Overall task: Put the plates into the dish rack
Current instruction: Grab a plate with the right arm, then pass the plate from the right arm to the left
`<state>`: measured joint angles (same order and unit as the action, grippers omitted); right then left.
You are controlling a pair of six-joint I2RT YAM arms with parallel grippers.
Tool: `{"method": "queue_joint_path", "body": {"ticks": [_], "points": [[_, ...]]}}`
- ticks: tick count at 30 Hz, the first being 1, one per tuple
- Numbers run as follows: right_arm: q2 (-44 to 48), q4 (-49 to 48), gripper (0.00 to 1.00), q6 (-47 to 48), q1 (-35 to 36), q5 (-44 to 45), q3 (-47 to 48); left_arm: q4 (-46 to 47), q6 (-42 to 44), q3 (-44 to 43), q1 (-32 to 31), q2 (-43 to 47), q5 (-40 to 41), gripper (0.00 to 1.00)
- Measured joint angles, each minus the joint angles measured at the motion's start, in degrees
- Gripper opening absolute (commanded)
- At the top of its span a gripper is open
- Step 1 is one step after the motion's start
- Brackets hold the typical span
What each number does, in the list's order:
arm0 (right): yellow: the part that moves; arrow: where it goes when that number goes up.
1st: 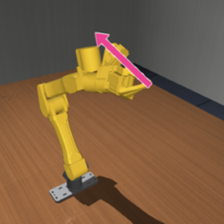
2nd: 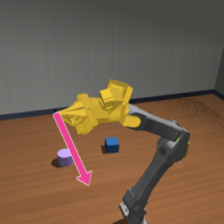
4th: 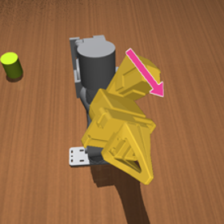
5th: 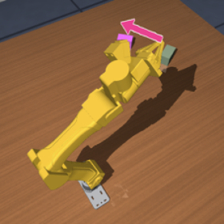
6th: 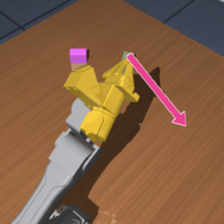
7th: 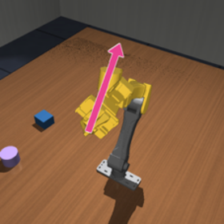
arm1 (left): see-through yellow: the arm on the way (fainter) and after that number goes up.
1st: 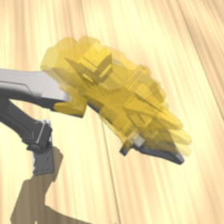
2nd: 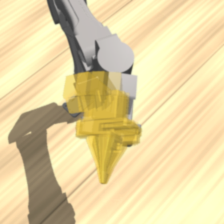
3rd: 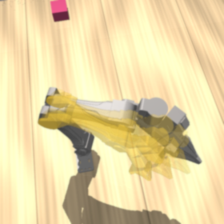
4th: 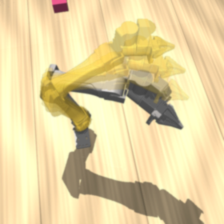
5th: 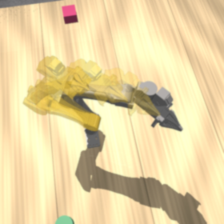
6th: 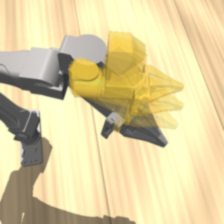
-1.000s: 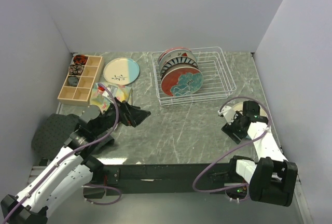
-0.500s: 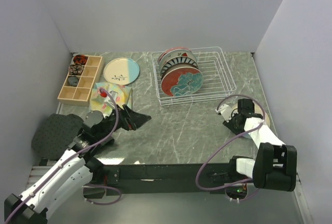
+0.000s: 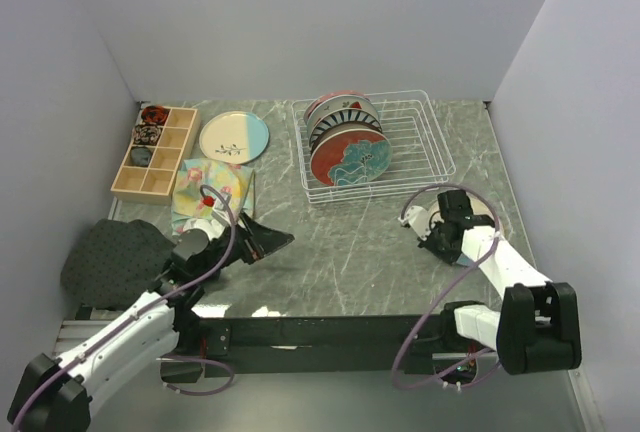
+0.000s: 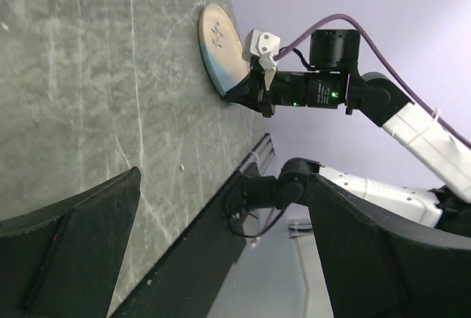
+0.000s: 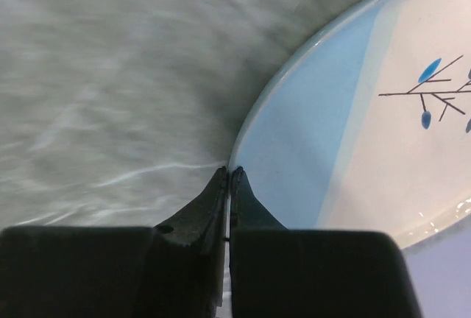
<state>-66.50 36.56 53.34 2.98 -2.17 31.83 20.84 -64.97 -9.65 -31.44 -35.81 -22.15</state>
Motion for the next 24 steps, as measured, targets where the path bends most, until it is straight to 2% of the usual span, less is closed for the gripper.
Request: {"method": "queue_joint_path", "body": {"ticks": [4, 10, 18, 24], "points": [[3.82, 6.27, 0.00, -1.03, 4.33, -4.57, 0.90, 2.97, -3.37, 1.03, -3.34, -4.35, 1.64, 0.99], [6.05, 12.48, 0.00, -2.23, 10.99, -10.23, 3.98, 5.07, -7.98, -0.35, -13.20, -14.62, 8.66, 0.99], [6.71, 14.73, 0.00, -4.35, 22.21, -16.04, 6.62, 6.40, -15.65, -6.91, -20.46, -27.02, 17.11, 0.99], [5.79, 14.03, 0.00, -7.17, 30.27, -18.71, 9.53, 9.81, -23.50, -8.79, -23.89, -37.07, 20.04, 0.97]]}}
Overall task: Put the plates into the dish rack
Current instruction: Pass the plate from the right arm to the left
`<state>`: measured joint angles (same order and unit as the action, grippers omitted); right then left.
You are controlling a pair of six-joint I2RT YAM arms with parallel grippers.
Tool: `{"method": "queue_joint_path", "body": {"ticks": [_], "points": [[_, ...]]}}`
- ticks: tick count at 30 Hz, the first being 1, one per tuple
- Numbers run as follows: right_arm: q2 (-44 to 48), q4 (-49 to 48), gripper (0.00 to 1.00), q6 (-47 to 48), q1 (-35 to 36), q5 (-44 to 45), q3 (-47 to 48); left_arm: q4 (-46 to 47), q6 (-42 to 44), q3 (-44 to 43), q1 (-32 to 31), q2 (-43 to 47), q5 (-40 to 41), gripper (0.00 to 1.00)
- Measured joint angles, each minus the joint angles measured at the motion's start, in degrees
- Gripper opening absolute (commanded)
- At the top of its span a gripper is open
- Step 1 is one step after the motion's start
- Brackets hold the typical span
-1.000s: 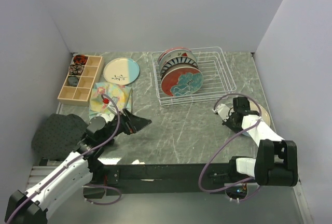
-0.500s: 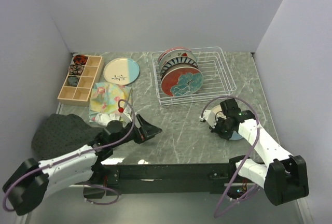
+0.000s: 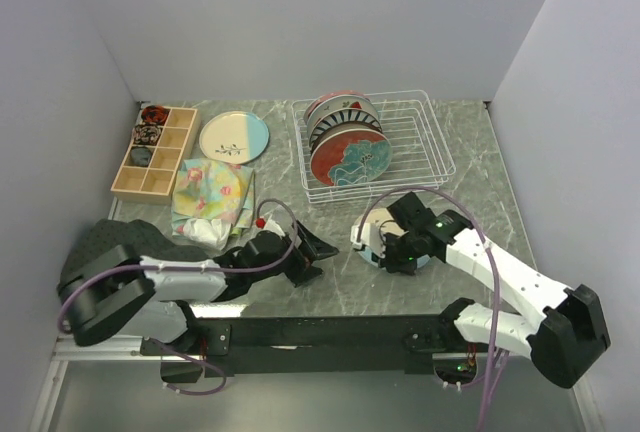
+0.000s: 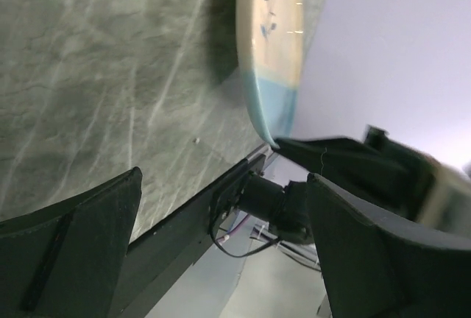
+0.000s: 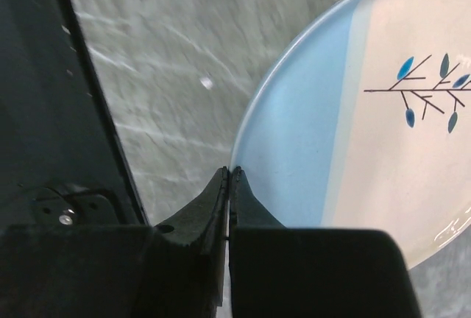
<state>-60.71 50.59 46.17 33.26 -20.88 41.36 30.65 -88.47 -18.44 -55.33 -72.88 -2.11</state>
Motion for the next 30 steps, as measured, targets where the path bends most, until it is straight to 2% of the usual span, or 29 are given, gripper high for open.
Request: {"method": "queue_joint_path", "body": {"ticks": [10, 13, 14, 22, 23, 26, 29, 30], "points": [[-5.09, -4.04, 0.00, -4.37, 11.26, -2.43, 2.86, 6.14, -10.45, -5.07, -3.10, -15.21, 0.55, 0.87], [-6.01, -4.59, 0.00, -5.31, 13.49, -2.99, 3.61, 8.26, -12.63, -5.18, -3.15, -17.75, 0.57, 0.79], [-6.23, -4.83, 0.00, -5.70, 14.03, -3.41, 3.96, 8.68, -13.29, -5.18, -3.15, -18.43, 0.59, 0.72], [-6.95, -5.29, 0.00, -7.78, 16.83, -7.43, 7.74, 12.79, -15.93, -4.20, -3.23, -19.61, 4.04, 0.45], [-6.95, -5.31, 0.00, -7.82, 17.00, -7.98, 7.87, 12.87, -15.87, -3.93, -3.23, -19.37, 4.59, 0.35], [-7.04, -5.16, 0.00, -7.82, 17.18, -9.57, 8.28, 12.85, -15.26, -2.54, -3.26, -17.31, 6.10, 0.18], [-7.04, -5.11, 0.14, -7.82, 17.25, -10.93, 8.50, 12.22, -13.81, -1.16, -3.28, -13.27, 7.21, 0.05], [-7.02, -5.25, 0.26, -7.65, 17.25, -11.43, 8.63, 11.74, -12.81, -0.68, -3.37, -11.74, 8.09, 0.03]]}}
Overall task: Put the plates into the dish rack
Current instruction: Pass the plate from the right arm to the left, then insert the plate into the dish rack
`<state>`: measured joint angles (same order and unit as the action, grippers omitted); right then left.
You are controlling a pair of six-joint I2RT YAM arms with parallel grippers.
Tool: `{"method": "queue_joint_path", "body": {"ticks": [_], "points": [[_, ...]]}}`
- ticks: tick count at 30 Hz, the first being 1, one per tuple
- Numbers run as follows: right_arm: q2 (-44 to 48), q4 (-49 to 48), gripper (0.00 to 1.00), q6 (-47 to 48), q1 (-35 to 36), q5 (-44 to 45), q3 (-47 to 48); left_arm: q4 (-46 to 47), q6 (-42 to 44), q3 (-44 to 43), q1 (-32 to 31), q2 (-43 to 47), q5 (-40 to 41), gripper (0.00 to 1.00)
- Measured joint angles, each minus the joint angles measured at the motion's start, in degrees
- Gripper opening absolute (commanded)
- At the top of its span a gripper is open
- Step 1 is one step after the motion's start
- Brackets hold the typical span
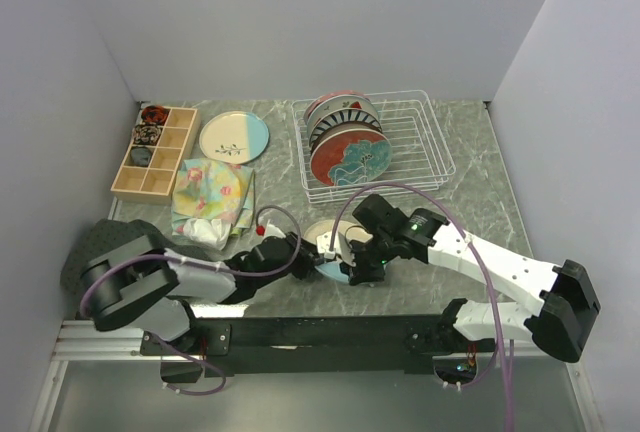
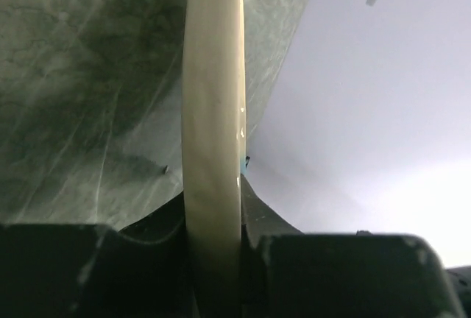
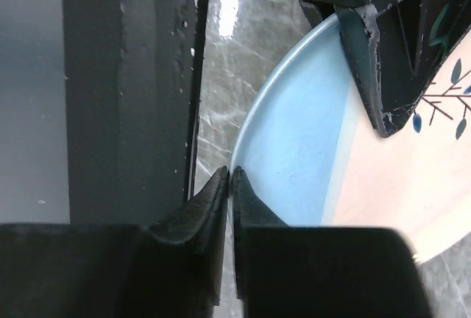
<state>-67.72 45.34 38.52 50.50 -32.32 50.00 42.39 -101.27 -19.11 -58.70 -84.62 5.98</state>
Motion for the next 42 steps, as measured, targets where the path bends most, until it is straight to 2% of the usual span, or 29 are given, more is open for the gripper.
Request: {"method": "queue_joint_path", "body": {"ticks": [2, 6, 10, 16, 19, 24, 28, 32, 36, 42], "points": [[0.00, 0.13, 0.40, 0.17, 0.00, -1.01, 0.42, -1.62, 1.97, 0.81, -0.09, 3.06, 0.72, 0.01], [1.38, 1.46, 0.58, 0.83, 0.00, -1.57, 0.61, -7.28, 8.98, 2.89, -0.09, 9.18, 2.86, 0.01], [6.36, 1.84, 0.63, 0.31, -2.60, -0.79, 0.61, -15.61, 19.45, 3.80, -0.04, 17.90, 4.07, 0.01], [15.26, -0.83, 0.82, -2.97, -21.79, -1.53, 0.61, -30.51, 42.07, 0.79, -0.04, 33.53, 3.39, 0.01], [19.82, -2.25, 0.86, -4.52, -28.06, -1.95, 0.35, -41.29, 55.47, -7.23, -0.04, 36.94, 2.05, 0.01], [24.87, -3.61, 0.86, -6.69, -33.79, -2.71, -0.96, -57.16, 76.37, -26.03, -0.02, 34.73, 0.00, 0.01], [24.76, -4.22, 0.86, -7.85, -35.19, -2.58, -1.11, -62.07, 90.92, -37.44, 0.76, 30.82, -0.59, 0.01], [23.30, -4.22, 0.87, -8.74, -35.34, -2.21, -1.60, -65.07, 102.71, -44.33, 3.32, 26.73, -3.41, 0.01], [22.58, -4.24, 0.87, -9.14, -35.43, -1.53, -1.70, -68.96, 111.60, -50.86, 7.13, 21.79, -7.82, 0.01], [22.21, -4.26, 0.87, -9.33, -35.43, -1.03, -1.70, -72.87, 119.99, -59.32, 12.46, 16.41, -14.45, 0.01]]}}
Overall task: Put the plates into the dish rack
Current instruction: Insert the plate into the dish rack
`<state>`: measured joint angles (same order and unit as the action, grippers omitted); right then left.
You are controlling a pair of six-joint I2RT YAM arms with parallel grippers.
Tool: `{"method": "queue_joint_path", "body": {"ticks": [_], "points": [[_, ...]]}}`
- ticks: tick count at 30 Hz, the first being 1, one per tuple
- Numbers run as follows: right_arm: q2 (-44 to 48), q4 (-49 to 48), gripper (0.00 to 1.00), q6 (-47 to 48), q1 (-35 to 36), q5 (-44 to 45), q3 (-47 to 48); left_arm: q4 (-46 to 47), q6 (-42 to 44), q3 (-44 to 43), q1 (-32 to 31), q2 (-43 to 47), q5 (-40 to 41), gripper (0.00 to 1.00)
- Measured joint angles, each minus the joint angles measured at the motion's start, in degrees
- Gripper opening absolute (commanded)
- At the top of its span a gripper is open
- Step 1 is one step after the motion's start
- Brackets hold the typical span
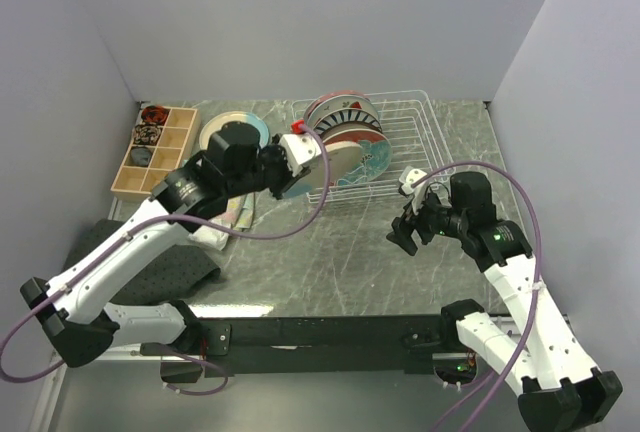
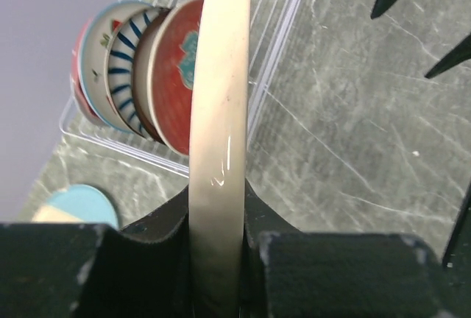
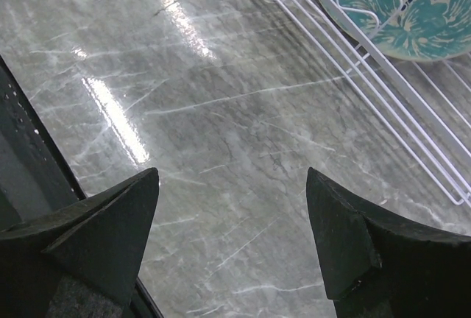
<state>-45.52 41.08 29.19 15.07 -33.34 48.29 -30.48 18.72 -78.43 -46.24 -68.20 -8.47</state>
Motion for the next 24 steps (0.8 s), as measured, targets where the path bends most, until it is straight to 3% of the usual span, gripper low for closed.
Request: {"method": "queue_joint_path", "body": {"ticks": [10, 24], "points": [[0.13, -1.01, 0.87, -0.20, -0.83, 1.46, -1.03, -1.36, 5.86, -6.56, 6.12, -5.33, -8.50, 0.01], [1.22, -1.27, 0.88, -0.17, -3.13, 1.99, -1.05, -8.26, 13.94, -25.94, 8.76, -25.86, -15.45, 0.01]]}}
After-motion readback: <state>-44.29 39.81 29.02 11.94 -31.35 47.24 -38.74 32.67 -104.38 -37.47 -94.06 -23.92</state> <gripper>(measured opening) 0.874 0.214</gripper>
